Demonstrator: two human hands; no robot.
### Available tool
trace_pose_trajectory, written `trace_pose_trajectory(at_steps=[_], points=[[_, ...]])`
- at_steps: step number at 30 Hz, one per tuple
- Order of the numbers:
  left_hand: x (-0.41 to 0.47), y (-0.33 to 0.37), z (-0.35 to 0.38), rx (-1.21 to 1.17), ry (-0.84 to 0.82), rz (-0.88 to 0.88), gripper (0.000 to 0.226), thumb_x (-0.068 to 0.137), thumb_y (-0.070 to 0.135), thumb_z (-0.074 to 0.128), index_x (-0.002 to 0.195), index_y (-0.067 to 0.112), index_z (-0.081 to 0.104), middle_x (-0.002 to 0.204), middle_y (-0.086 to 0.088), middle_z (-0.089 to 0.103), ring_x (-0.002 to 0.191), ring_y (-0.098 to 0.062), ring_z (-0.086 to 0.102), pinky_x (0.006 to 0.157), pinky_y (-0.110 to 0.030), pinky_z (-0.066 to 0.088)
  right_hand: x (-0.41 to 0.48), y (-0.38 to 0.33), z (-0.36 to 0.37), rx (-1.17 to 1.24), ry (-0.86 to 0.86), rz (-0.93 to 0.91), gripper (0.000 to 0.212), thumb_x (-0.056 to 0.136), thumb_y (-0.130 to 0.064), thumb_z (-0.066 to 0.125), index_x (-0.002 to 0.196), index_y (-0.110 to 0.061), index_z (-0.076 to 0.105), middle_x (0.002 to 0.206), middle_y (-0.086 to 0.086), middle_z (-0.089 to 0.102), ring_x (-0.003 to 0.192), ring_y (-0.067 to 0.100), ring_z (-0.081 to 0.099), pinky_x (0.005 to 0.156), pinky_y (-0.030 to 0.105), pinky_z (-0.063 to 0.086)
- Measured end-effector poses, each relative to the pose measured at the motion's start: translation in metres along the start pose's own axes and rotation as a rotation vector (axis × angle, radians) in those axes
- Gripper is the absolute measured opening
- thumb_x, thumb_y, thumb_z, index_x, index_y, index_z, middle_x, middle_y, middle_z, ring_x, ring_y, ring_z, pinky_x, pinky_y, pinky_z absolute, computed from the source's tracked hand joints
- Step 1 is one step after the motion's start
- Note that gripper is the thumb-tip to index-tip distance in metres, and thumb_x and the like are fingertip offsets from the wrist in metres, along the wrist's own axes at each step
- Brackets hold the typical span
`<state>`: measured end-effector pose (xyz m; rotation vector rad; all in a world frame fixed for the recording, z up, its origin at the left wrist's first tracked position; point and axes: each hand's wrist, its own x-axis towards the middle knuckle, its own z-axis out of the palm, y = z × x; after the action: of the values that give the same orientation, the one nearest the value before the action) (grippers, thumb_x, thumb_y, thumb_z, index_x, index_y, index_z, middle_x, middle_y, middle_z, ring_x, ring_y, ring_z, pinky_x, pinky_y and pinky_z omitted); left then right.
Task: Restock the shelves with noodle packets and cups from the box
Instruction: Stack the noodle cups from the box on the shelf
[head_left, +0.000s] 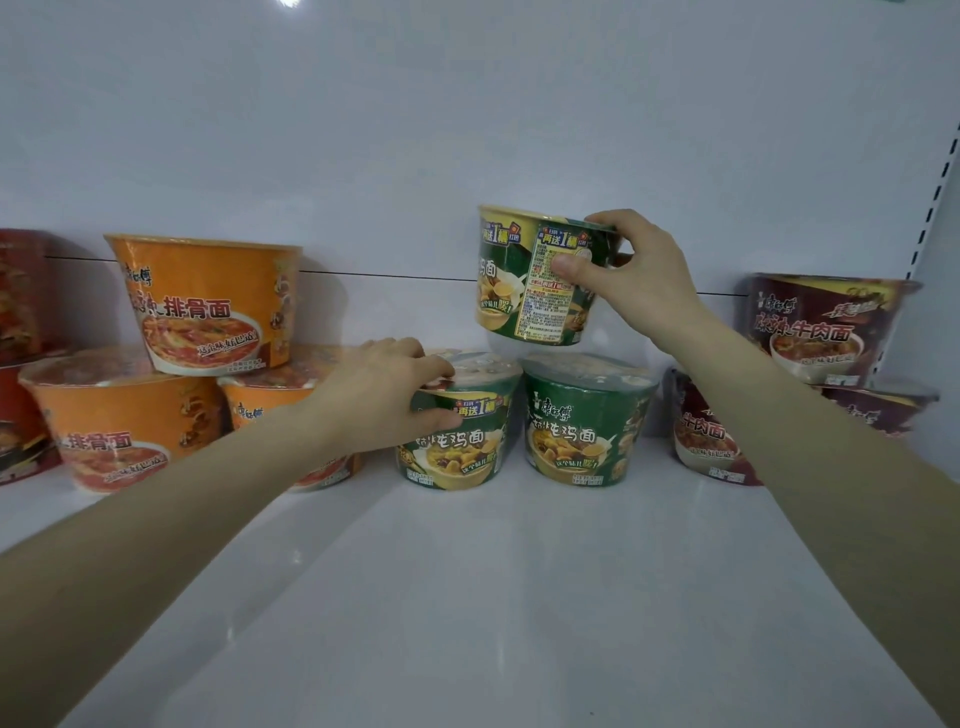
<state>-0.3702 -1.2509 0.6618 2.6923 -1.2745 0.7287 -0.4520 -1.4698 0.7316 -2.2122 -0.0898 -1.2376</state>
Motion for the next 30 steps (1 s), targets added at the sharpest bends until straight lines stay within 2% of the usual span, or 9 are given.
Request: trace_pose_trajectory(at_steps=[2,5,8,13,18,22,26,30], points=[[-0.002,-0.004,-0.001,-0.073,-0.033,0.029,0.05,0.087,0.046,0.053,0.132,0.026,0.047,0.131,0.0,0.05,0.116,-0.02,0.049,0.102,-0.037,0.033,0.0,0.0,0.0,0.001,0.002,0.0,0.046,0.079,-0.031,0.07,0.117,-0.01,0.055,0.086,-0.019,0.048,0.09,0.011,0.049,0.071,0.011,0.04],[-0.002,-0.006,-0.002,-0.162,-0.044,0.068,0.044,0.091,0.03,0.055,0.133,0.021,0.049,0.134,0.002,0.053,0.115,-0.019,0.053,0.094,-0.028,0.038,-0.002,0.0,0.001,-0.001,-0.003,0.003,0.046,0.079,-0.031,0.071,0.117,-0.01,0.055,0.084,-0.023,0.045,0.09,0.01,0.049,0.071,0.015,0.04],[-0.001,-0.005,-0.002,-0.211,-0.049,0.06,0.042,0.092,0.023,0.055,0.133,0.02,0.05,0.132,0.0,0.056,0.114,-0.022,0.055,0.09,-0.026,0.04,-0.002,0.001,0.001,0.0,0.001,0.002,0.046,0.079,-0.03,0.071,0.117,-0.01,0.056,0.086,-0.018,0.048,0.089,0.01,0.049,0.068,0.009,0.039],[0.002,-0.004,0.001,-0.172,-0.019,0.043,0.041,0.092,0.026,0.055,0.132,0.024,0.051,0.127,-0.001,0.06,0.113,-0.025,0.055,0.089,-0.029,0.042,-0.002,0.001,0.002,0.022,0.015,0.004,0.046,0.078,-0.029,0.072,0.116,-0.009,0.056,0.094,-0.008,0.052,0.09,0.011,0.05,0.08,0.02,0.041],[0.003,0.006,0.002,0.015,0.047,0.047,0.037,0.093,0.041,0.047,0.128,0.03,0.053,0.118,-0.001,0.062,0.108,-0.025,0.055,0.082,-0.038,0.048,-0.002,0.001,0.002,0.016,0.02,-0.002,0.045,0.079,-0.028,0.071,0.116,-0.008,0.056,0.094,-0.008,0.051,0.09,0.011,0.049,0.072,0.009,0.038],[0.007,0.014,0.003,0.03,0.059,0.039,0.042,0.09,0.049,0.045,0.125,0.027,0.055,0.115,-0.004,0.057,0.11,-0.025,0.05,0.079,-0.033,0.046,-0.003,0.001,0.0,0.024,0.022,0.0,0.045,0.079,-0.028,0.071,0.116,-0.009,0.055,0.093,-0.009,0.051,0.089,0.01,0.049,0.072,0.008,0.038],[0.007,0.012,-0.001,-0.147,-0.001,0.056,0.038,0.092,0.037,0.05,0.129,0.027,0.053,0.122,-0.008,0.053,0.113,-0.024,0.048,0.085,-0.026,0.037,-0.004,0.003,0.0,0.022,0.02,-0.001,0.046,0.079,-0.028,0.071,0.117,-0.009,0.055,0.098,-0.007,0.052,0.091,0.01,0.049,0.074,0.013,0.041],[0.004,0.008,0.001,-0.247,-0.01,0.058,0.037,0.094,0.026,0.049,0.131,0.025,0.051,0.125,-0.006,0.051,0.111,-0.021,0.051,0.077,-0.018,0.031,-0.004,0.004,0.0,0.014,0.021,-0.002,0.046,0.079,-0.029,0.07,0.117,-0.01,0.055,0.096,-0.009,0.052,0.091,0.009,0.049,0.068,0.008,0.04]])
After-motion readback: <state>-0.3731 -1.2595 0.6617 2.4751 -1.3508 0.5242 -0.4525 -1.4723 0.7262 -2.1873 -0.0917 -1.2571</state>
